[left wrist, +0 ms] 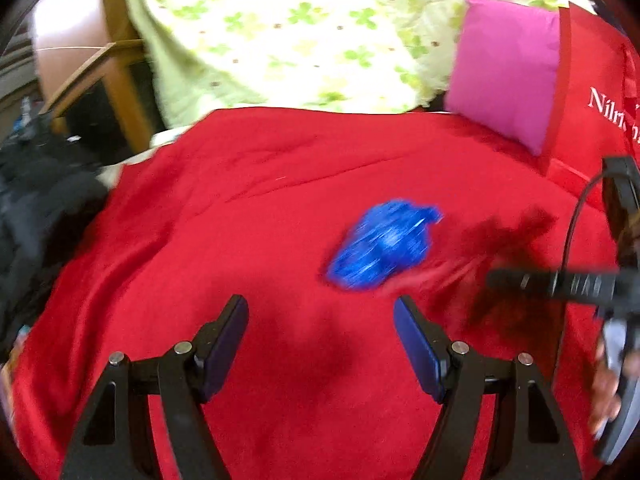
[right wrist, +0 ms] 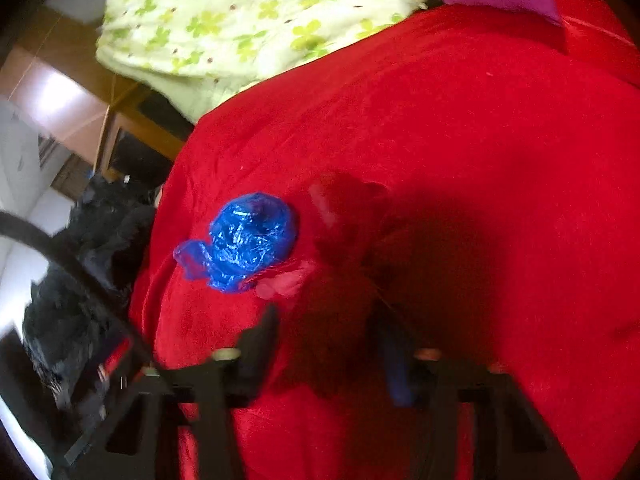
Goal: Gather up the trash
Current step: 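Grasp the blue plastic bag with the left tool while the right tool grasps the red ribbon bow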
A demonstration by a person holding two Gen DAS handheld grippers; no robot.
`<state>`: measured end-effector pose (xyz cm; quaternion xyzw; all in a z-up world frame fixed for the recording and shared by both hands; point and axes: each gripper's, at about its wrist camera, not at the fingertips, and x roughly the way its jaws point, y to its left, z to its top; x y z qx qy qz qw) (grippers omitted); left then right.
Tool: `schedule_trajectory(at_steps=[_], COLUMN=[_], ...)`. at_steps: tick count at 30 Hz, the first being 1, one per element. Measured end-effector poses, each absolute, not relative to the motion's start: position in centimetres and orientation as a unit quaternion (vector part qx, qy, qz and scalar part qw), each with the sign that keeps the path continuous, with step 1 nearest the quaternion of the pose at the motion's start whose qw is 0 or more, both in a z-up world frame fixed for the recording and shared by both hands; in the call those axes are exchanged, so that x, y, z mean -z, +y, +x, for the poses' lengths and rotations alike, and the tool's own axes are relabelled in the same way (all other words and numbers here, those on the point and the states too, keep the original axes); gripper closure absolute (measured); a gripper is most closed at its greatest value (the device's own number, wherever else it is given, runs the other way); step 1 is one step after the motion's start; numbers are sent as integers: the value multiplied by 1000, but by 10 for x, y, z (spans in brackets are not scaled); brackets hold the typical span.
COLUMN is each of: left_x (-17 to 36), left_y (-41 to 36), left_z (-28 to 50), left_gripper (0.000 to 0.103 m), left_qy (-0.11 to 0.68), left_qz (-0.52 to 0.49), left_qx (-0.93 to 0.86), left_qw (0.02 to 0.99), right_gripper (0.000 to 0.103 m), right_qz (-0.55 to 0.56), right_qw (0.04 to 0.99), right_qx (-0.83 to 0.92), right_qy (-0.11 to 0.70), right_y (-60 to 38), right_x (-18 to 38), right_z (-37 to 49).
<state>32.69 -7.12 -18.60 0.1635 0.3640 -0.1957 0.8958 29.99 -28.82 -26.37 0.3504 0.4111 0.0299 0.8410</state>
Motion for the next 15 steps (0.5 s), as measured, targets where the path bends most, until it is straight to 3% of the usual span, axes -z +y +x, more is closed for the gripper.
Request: schedule_trajectory(at_steps=[12, 13, 15], left_x=[220, 224, 228], left_y=[-140, -140, -139], left_z=[397, 400, 403], left_gripper=[27, 29, 46], left_qy=[424, 433, 445], left_qz=[169, 159, 136], left_qx=[251, 256, 258], left_qw=[854, 850, 846], right_gripper=[66, 66, 66], right_qz=[351, 349, 345], right_qw=[856, 858, 861], right_qx=[-12, -8, -3], right_qy=[379, 378, 374], right_y=[-316, -316, -317], right_x=[245, 244, 241], right_z=[284, 283, 281])
